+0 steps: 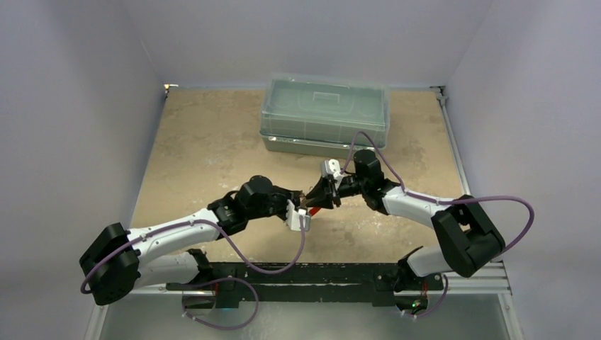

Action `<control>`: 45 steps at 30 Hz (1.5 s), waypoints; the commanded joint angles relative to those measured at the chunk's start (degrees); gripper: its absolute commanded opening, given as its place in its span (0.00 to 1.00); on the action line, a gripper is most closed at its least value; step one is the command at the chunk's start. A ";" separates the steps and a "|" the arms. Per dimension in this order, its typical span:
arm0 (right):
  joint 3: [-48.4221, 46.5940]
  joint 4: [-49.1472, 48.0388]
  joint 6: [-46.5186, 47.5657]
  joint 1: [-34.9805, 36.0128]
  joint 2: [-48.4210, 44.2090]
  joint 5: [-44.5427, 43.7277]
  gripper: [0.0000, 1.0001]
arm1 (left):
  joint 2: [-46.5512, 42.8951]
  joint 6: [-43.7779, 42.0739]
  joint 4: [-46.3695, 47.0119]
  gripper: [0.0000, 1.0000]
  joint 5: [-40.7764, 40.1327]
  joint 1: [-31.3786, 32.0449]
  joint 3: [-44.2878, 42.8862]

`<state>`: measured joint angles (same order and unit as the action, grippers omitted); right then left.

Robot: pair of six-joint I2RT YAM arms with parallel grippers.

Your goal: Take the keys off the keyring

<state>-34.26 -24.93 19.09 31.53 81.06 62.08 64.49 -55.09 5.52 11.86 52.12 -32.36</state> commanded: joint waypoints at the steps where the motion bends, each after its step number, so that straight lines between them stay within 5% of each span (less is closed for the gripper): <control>1: 0.64 -2.32 -0.19 0.00 0.69 -0.46 0.31 | 0.08 1.88 3.41 0.00 1.16 -0.49 -3.22; 15: 3.47 -10.88 -3.13 -0.02 1.36 -1.82 0.24 | 0.24 3.24 2.71 0.00 1.44 -0.49 -3.68; 30: 4.11 -14.84 -8.02 0.22 0.24 -3.08 0.30 | 0.54 3.58 2.34 0.00 1.44 -0.49 -3.72; 42: 3.47 -9.24 -3.98 0.34 1.71 -1.81 0.20 | 0.73 5.71 2.15 0.00 0.97 -2.16 -4.81; 45: 2.92 -8.24 -3.78 0.36 1.71 -1.43 0.05 | 0.28 4.52 1.72 0.00 1.82 -2.28 -4.51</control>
<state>-30.50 -35.07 13.82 31.59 82.54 59.51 65.54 -50.98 4.93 11.86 50.46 -34.17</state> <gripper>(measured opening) 0.143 0.028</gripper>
